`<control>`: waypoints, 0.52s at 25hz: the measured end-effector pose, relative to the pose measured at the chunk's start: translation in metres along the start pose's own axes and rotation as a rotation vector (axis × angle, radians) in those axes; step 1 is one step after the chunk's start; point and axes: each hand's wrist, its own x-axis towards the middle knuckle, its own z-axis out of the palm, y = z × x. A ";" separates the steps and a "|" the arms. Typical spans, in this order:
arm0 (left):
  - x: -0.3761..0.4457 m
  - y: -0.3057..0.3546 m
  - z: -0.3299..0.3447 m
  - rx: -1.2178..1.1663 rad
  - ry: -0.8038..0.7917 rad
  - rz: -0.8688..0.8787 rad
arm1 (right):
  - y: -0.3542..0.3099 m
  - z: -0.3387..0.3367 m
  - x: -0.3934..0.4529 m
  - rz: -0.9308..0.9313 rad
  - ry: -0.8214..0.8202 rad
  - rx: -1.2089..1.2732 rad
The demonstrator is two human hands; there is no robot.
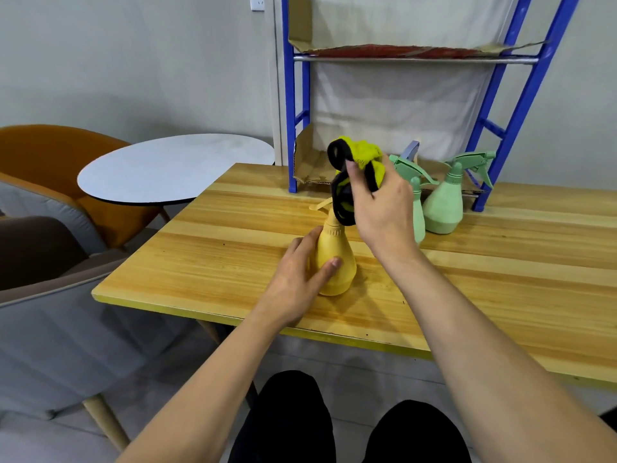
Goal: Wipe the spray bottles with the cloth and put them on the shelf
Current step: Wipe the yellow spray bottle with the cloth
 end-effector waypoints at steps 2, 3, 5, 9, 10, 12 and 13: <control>0.002 0.003 0.000 0.032 0.018 0.004 | -0.002 -0.005 0.000 0.157 0.007 0.107; 0.003 0.005 0.000 0.060 0.034 0.001 | 0.000 -0.010 -0.003 0.215 0.017 0.123; 0.005 0.011 0.000 0.146 0.081 -0.022 | 0.009 -0.023 -0.016 0.251 0.070 0.096; 0.011 0.020 0.001 0.245 0.113 -0.078 | 0.042 -0.039 -0.055 0.418 0.100 0.052; 0.011 0.021 0.001 0.195 0.116 -0.087 | 0.048 -0.038 -0.065 0.471 0.080 0.058; 0.009 0.028 0.001 -0.062 0.183 -0.144 | 0.051 -0.033 -0.080 0.476 0.020 0.132; 0.010 0.033 0.000 -0.177 0.214 -0.160 | 0.049 -0.028 -0.084 0.480 -0.014 0.193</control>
